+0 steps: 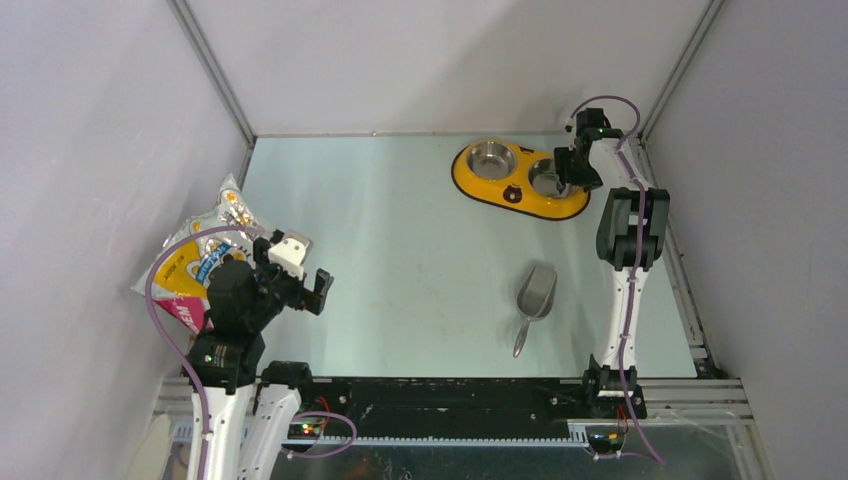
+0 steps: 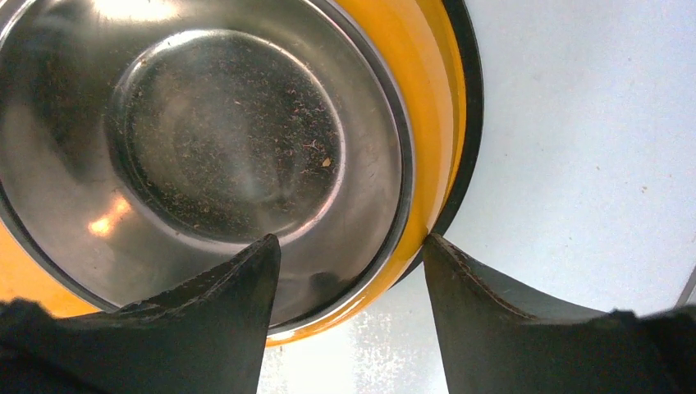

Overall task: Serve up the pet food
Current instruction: Move the pet food bowl to the center of the board, then pick up the spatula from the center of the board.

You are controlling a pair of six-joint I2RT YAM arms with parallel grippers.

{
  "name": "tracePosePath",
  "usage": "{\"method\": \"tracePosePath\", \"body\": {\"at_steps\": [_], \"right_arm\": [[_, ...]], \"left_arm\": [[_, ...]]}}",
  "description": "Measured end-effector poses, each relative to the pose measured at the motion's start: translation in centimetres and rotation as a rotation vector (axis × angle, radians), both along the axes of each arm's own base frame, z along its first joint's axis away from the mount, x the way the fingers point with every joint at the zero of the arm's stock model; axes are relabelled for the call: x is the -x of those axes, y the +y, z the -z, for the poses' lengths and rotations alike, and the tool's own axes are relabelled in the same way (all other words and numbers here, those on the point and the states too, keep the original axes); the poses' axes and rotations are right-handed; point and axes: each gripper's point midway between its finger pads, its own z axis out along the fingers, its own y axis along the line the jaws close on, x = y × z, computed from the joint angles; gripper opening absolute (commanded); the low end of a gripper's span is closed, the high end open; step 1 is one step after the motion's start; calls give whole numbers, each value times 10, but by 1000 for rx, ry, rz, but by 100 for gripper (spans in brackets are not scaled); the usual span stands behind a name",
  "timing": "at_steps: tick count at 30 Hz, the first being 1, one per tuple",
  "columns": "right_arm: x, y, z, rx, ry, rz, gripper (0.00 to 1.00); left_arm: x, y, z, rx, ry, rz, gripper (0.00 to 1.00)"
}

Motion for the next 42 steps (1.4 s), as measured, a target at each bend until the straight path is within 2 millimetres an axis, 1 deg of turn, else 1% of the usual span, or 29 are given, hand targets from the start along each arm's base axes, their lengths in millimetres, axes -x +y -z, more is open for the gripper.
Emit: {"method": "tracePosePath", "body": {"at_steps": [9, 17, 19, 21, 22, 23, 24, 25, 27, 29, 31, 34, 36, 37, 38, 40, 41, 42], "right_arm": [[-11, 21, 2, 62, -11, -74, 68], [-12, 43, 2, 72, -14, -141, 68], [-12, 45, 2, 73, -15, -149, 71], [-12, 46, 2, 74, -15, -154, 80], [-12, 47, 2, 72, -15, -158, 83], [-12, 48, 1, 68, -16, -163, 88], [-12, 50, 0, 61, -17, -169, 90], [-11, 52, -3, 55, -21, -176, 95], [-6, 54, -14, 47, -35, -188, 99], [11, 56, -40, 38, -54, -215, 99], [31, 59, -74, 40, -95, -252, 100], [78, 71, -135, 55, -192, -349, 100], [109, 80, -158, 62, -241, -415, 99], [127, 85, -162, 55, -248, -459, 98], [143, 89, -161, 46, -240, -492, 98], [173, 89, -143, 10, -173, -539, 94], [185, 87, -128, -16, -120, -545, 93], [194, 82, -115, -38, -75, -541, 90]], "left_arm": [[0, 0, 0, 0, 0, 0, 98], [0, 0, 0, 1, 0, -3, 98], [0, 1, 0, 1, 0, -3, 98], [0, 1, 0, 1, 1, -4, 98], [0, 1, 0, 1, 1, -4, 98], [0, 1, 0, 1, 0, -4, 98], [0, 1, 0, 1, 1, -4, 98], [0, 1, 0, 1, 0, -4, 98], [0, 1, 0, 1, 0, -4, 98], [0, 1, 0, 1, 0, -4, 98], [0, 1, 0, 0, 0, -4, 98], [0, 1, 0, 1, -2, -5, 98], [1, 1, -1, 1, -8, -5, 98], [1, 1, -2, 1, -12, -5, 98], [2, 1, -3, 2, -15, -6, 98], [2, 1, -4, 1, -21, -6, 98], [3, 1, -4, 2, -25, -6, 98], [3, 1, -5, 2, -28, -6, 98]]}}
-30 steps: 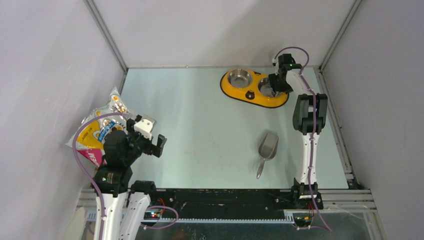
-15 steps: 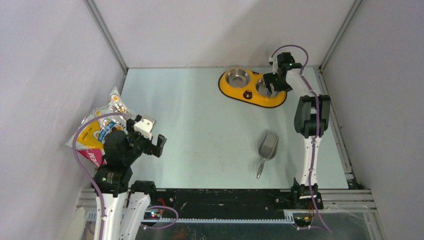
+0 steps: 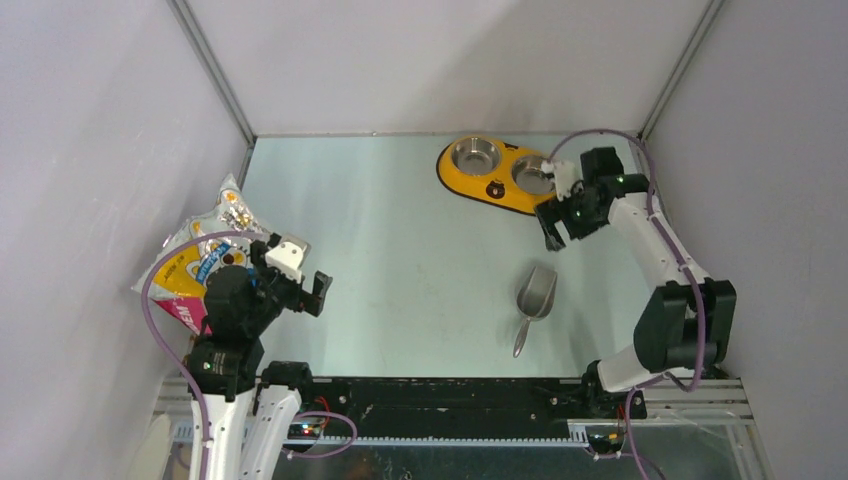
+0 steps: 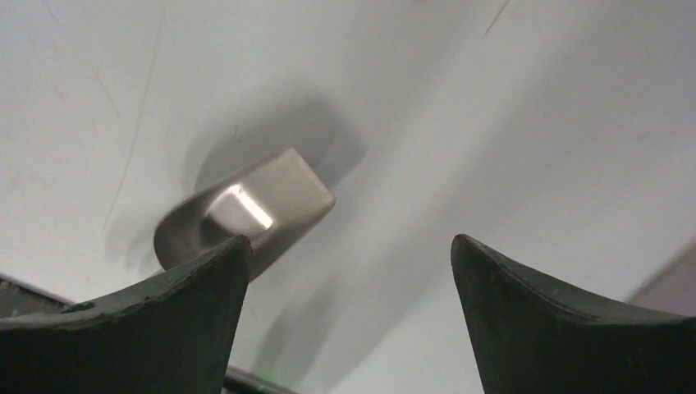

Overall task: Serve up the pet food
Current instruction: Pick up the spatula from the center of the board.

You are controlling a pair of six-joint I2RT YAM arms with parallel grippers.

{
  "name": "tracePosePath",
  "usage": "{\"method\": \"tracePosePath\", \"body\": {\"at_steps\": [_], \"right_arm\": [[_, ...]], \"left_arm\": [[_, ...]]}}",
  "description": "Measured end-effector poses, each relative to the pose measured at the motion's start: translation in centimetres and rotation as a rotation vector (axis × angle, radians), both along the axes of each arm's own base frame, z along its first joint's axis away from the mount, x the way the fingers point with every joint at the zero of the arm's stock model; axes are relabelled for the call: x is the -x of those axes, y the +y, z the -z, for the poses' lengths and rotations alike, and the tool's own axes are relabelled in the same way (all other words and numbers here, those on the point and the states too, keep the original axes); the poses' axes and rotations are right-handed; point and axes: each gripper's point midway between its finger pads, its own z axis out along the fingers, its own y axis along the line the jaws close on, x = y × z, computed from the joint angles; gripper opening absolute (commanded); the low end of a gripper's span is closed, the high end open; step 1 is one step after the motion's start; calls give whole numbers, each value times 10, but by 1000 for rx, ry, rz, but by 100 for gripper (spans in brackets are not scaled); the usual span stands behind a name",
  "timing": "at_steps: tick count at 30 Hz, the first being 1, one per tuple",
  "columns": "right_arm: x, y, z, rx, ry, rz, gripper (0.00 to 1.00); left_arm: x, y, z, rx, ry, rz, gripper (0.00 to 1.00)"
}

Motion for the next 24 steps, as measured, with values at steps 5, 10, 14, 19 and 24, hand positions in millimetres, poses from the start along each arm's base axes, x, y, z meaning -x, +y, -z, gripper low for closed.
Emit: {"method": "tracePosePath", "body": {"at_steps": [5, 10, 14, 19, 24], "right_arm": [[46, -23, 63, -90, 279, 24, 76], [61, -15, 83, -194, 395, -24, 69], [62, -4, 94, -243, 440, -52, 66], [61, 5, 111, -250, 485, -63, 58], [57, 8, 121, -241, 495, -60, 51]], "left_arm": [[3, 0, 0, 1, -20, -2, 98], [3, 2, -3, 2, -36, -12, 98], [3, 4, -3, 2, -37, -20, 98], [3, 5, -3, 2, -37, -24, 98], [3, 5, -4, 2, -40, -24, 98]]}}
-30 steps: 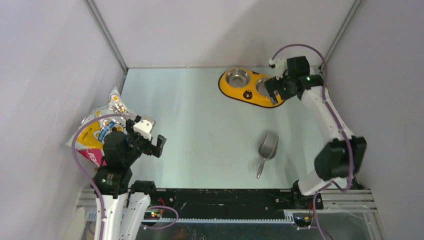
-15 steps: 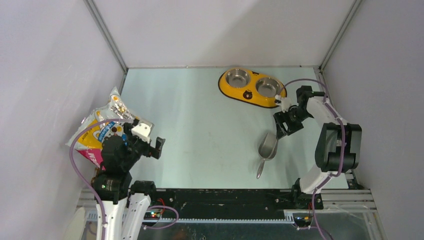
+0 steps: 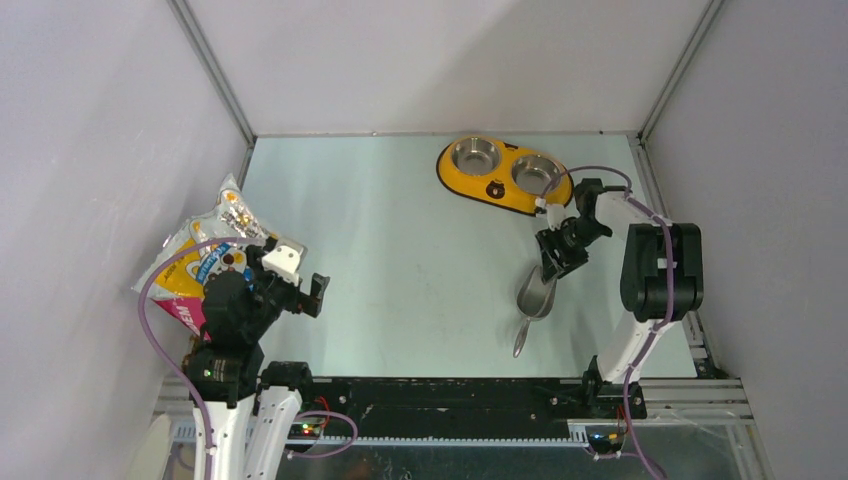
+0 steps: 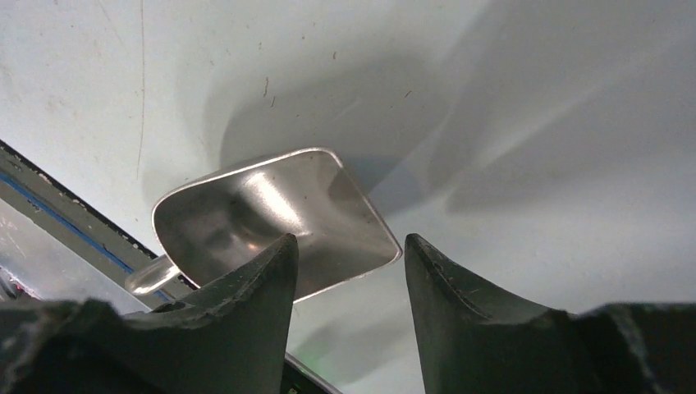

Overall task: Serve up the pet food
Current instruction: Pick up the spatula from the center of the board.

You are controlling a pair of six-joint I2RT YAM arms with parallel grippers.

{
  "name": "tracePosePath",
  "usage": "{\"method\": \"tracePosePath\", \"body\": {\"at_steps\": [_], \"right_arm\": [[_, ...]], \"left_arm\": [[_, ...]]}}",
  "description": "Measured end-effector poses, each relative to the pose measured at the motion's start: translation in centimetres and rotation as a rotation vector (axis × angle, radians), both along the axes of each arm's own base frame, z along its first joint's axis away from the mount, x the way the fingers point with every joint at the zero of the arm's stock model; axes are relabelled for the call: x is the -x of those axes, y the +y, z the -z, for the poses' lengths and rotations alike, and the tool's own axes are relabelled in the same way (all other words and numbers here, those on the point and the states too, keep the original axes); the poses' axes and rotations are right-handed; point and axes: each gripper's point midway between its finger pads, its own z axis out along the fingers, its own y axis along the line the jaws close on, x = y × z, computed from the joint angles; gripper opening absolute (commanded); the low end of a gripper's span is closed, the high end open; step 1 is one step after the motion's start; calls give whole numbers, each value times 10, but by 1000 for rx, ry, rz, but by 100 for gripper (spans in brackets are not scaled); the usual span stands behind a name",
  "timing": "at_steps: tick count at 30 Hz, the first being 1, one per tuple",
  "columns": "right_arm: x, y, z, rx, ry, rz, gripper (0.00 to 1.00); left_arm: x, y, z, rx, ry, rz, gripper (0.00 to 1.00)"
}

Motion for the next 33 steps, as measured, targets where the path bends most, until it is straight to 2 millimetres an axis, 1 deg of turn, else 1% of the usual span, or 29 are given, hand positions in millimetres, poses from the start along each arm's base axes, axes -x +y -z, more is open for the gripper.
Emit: {"method": "tracePosePath", "body": {"at_steps": [2, 3, 4, 8, 10, 14, 19, 22, 25, 29, 33], "right_arm": [[0, 2, 3, 5, 5, -6, 46], [0, 3, 5, 7, 8, -8, 41], [0, 4, 6, 9, 10, -14, 39], [0, 10, 13, 22, 16, -38, 24], [0, 12, 13, 27, 14, -45, 12], [1, 17, 12, 11, 28, -23, 1], [-6, 3, 15, 64, 9, 4, 0], [-18, -9, 10, 98, -17, 39, 0], [-39, -25, 2, 138, -69, 87, 0], [-75, -50, -11, 213, -162, 139, 0], [-102, -67, -16, 290, -210, 150, 0]], "left_arm": [[0, 0, 0, 0, -1, 1, 98], [0, 0, 0, 1, -1, 2, 98], [0, 0, 0, 1, -2, 3, 98], [1, -1, -1, 2, -7, 3, 98], [1, -1, -2, 2, -10, 3, 98], [1, -1, -2, 2, -12, 3, 98], [2, -1, -3, 2, -16, 3, 98], [2, 0, -3, 2, -16, 3, 98], [2, 0, -3, 2, -16, 3, 98], [2, 0, -3, 3, -17, 1, 98], [2, 0, -3, 2, -17, 0, 98]]}}
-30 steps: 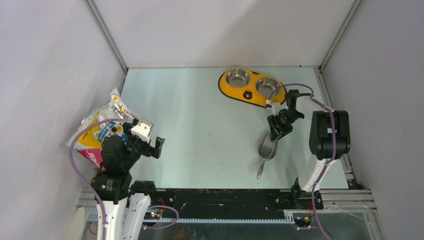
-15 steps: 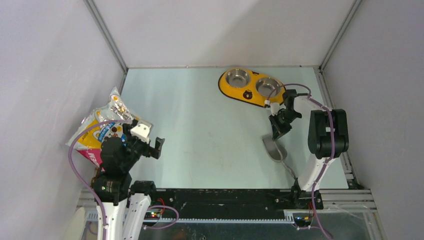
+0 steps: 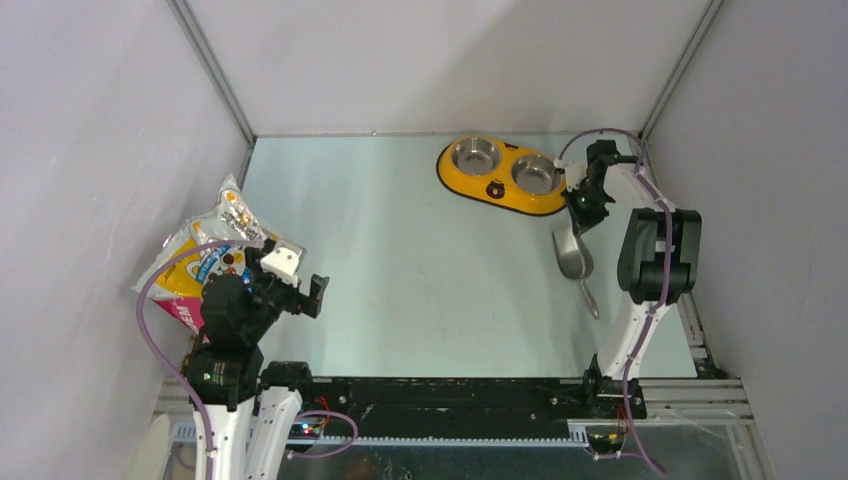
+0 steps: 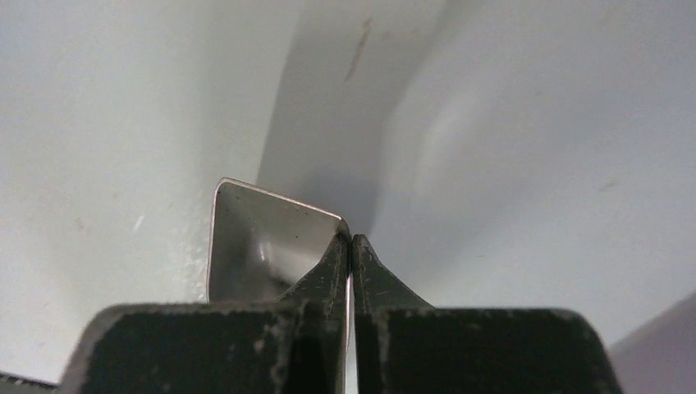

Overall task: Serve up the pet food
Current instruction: Pick up the spatula from the center of the board, then place the spatula at the center of the board, then move the pet food bag to the center of the board.

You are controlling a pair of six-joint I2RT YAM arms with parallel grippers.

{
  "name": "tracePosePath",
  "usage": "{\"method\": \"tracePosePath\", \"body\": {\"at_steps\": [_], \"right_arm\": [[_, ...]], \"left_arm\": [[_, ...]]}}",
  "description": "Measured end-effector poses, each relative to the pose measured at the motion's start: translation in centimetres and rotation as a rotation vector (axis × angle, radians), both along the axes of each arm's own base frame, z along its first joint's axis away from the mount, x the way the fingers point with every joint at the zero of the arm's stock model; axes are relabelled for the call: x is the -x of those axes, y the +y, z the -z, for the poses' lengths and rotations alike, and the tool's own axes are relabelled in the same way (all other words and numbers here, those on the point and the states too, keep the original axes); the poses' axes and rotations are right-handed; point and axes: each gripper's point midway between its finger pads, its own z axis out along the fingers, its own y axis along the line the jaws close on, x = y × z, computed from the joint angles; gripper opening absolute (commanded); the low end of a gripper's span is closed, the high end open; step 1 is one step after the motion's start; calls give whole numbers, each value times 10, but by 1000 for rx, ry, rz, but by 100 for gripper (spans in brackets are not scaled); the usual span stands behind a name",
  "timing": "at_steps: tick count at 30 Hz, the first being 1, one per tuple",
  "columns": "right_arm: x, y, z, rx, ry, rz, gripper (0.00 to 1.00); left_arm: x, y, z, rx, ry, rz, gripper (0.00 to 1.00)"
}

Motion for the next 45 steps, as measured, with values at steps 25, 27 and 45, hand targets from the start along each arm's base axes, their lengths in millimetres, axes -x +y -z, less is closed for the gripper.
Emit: {"method": "tracePosePath", "body": {"at_steps": [25, 27, 45], "right_arm": [[-67, -70, 10, 188, -13, 99, 59], [-67, -67, 9, 180, -11, 99, 64], [-70, 55, -156, 110, -450, -56, 81]], "left_arm": [[0, 0, 0, 1, 1, -1, 98], [-1, 1, 0, 2, 2, -11, 98], [4, 108, -38, -121, -4, -600, 98]]}}
